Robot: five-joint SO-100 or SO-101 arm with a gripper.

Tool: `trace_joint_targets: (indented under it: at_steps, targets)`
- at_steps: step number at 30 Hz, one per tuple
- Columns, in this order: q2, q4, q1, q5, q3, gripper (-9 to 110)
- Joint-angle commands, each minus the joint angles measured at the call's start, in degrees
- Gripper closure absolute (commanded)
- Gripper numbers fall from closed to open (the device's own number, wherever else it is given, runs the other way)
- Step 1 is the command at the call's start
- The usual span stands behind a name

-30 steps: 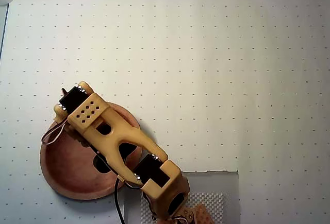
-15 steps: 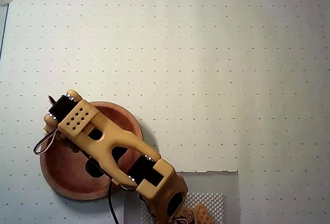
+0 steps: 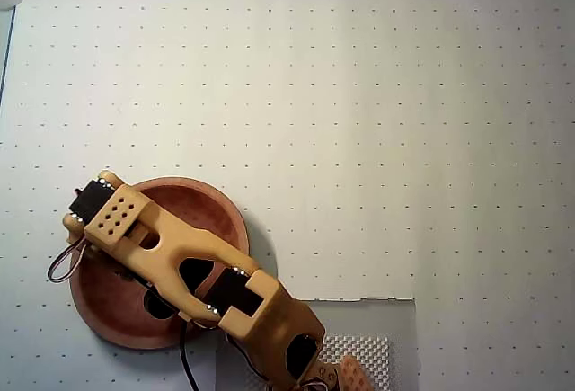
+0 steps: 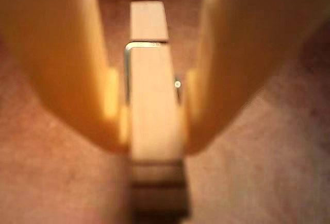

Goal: Grasp a clothespin and put it in the bowl.

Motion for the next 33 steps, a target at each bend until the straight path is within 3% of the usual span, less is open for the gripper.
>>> trace_joint_targets:
  at_steps: [1,11,21,33]
  targets:
    - [1.49,0.53,0.53,0.62,-1.05,105]
    - [1.32,0.53,0.79,0.62,-0.79,103]
    - [1.32,0.44,0.79,0.62,-0.79,80]
    - [5.45,0.7,3.96,0.35,-1.58,79]
